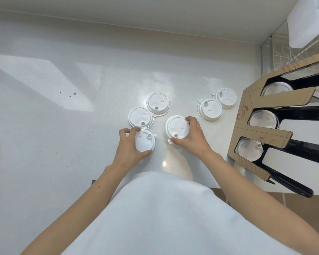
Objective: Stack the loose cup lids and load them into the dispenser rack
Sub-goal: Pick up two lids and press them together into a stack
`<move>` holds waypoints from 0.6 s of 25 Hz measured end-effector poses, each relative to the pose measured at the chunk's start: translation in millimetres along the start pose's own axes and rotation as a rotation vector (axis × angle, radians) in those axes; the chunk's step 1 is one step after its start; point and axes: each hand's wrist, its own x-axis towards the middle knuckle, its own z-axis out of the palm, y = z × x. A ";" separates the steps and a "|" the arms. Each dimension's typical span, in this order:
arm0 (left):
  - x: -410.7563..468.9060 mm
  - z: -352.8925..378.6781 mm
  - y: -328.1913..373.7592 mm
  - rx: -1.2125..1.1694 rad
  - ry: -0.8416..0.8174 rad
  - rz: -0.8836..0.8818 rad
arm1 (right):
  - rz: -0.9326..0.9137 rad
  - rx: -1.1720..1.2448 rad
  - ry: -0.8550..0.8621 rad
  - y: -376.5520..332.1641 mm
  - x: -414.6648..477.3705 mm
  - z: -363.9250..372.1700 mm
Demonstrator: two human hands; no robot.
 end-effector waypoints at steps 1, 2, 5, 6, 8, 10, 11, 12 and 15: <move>-0.6 -1.7 2.1 -0.072 -0.005 -0.014 | -0.004 0.077 -0.009 -1.7 -1.6 -1.1; -1.3 -3.7 4.6 -0.138 -0.012 -0.036 | -0.003 0.158 -0.014 -3.5 -3.4 -2.0; -2.5 -8.3 9.4 -0.446 -0.068 -0.151 | 0.068 0.438 -0.048 -10.2 -9.0 -6.0; -2.4 -9.6 9.8 -0.568 -0.093 -0.188 | 0.103 0.523 -0.068 -11.9 -9.5 -8.0; -2.6 -12.5 8.7 -0.765 -0.137 -0.236 | 0.162 0.733 -0.114 -13.4 -10.4 -11.8; -1.8 -15.2 9.0 -0.915 -0.168 -0.264 | 0.207 0.963 -0.150 -15.0 -11.1 -16.6; -1.6 -16.5 10.2 -0.959 -0.175 -0.270 | 0.226 1.035 -0.162 -16.3 -11.5 -18.8; -1.7 -17.8 12.9 -0.982 -0.171 -0.276 | 0.239 1.083 -0.175 -17.3 -11.8 -20.9; -0.7 -18.6 19.1 -1.027 -0.134 -0.307 | 0.262 1.195 -0.221 -17.7 -13.1 -27.2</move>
